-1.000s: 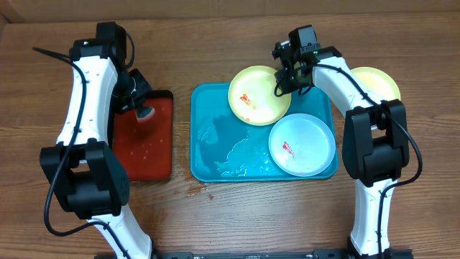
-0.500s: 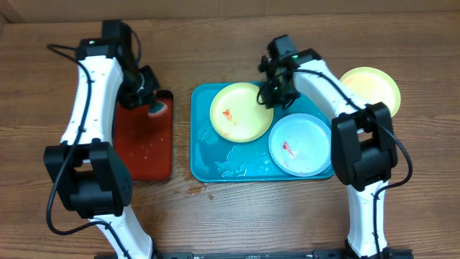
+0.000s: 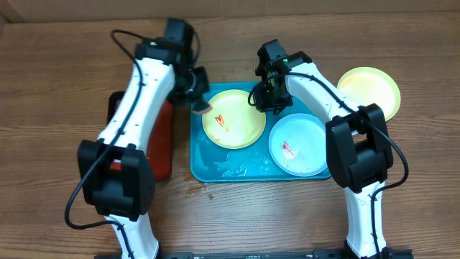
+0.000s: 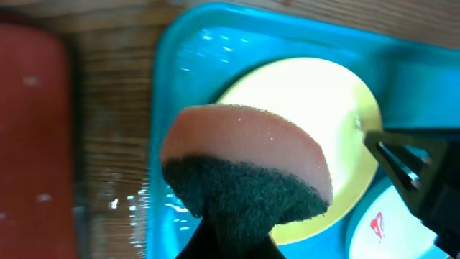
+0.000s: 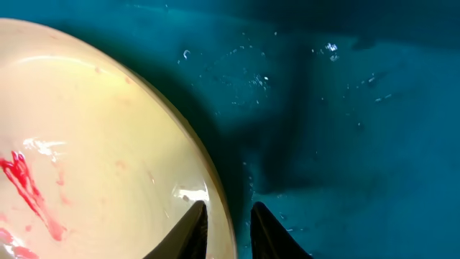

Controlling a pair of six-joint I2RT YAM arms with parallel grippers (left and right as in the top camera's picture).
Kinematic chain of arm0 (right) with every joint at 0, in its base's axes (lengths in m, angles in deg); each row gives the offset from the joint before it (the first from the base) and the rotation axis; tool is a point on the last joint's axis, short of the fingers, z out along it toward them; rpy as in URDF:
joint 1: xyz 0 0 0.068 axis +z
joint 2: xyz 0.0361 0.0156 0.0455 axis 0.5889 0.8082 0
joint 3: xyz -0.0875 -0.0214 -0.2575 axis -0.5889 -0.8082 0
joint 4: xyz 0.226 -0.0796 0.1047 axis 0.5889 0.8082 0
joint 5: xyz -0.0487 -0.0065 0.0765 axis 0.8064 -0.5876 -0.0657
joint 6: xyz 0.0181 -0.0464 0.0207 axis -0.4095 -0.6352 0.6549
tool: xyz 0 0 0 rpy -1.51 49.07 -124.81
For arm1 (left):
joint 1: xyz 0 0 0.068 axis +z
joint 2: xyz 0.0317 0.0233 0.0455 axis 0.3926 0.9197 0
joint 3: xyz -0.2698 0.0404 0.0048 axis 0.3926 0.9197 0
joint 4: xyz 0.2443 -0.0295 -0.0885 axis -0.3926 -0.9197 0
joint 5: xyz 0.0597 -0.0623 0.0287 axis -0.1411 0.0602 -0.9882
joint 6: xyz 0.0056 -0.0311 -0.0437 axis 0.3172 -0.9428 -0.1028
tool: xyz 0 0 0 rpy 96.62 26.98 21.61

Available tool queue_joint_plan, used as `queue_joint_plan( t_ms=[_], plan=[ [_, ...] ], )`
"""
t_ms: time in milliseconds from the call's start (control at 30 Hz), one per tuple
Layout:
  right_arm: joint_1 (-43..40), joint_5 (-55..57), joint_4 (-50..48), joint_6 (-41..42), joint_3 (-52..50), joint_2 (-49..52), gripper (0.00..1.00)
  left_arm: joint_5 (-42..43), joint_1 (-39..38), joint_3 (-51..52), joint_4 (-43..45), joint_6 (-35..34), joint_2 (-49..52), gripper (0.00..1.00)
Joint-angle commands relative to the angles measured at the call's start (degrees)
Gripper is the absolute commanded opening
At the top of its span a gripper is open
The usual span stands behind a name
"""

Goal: Clean dirty plates on tray and stack at the side

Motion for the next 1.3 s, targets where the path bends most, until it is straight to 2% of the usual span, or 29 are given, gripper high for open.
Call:
queue_joint_plan(
  t_ms=[0,100,167,333,467,633,833,1133,1267],
  plan=[
    [-0.2,-0.7,-0.4,0.9,0.2,1.2,0.2,-6.3,-1.5,2.1,0.0,-4.7,-1.4,0.04],
    [-0.2,-1.1,-0.4,0.9,0.2,2.3,0.12,-14.3,-0.3,2.4,-2.7,-6.8,-1.4,0.04],
    [-0.2,-1.3,-0.4,0.9,0.1,2.7,0.08,-16.6,2.6,2.4,-5.6,-8.3,-1.4,0.04],
    [-0.2,-1.3,-2.5,1.2,-0.2,2.7,0.04,-10.2,11.7,2.5,-10.0,-7.2,-1.4,0.04],
    [-0.2,-1.3,-3.1,2.7,-0.2,2.7,0.04,-10.2,16.5,4.6,-10.3,-6.9,-1.4,0.04],
    [-0.2,-1.3,-3.6,2.7,-0.2,2.7,0.04,-9.7,18.3,11.1,-6.5,-6.5,-1.4,0.04],
    [-0.2,-1.3,-3.7,2.6,-0.2,2.7,0.04,-11.1,18.3,18.2,2.3,-6.5,-1.4,0.04],
    [-0.2,-1.3,-4.2,2.6,-1.0,2.7,0.04,-13.2,18.3,24.3,11.9,-6.8,-1.4,0.04],
    [-0.2,-1.3,-4.3,2.6,-1.2,2.7,0.04,-15.0,18.3,24.9,13.6,-6.8,-1.4,0.12]
  ],
)
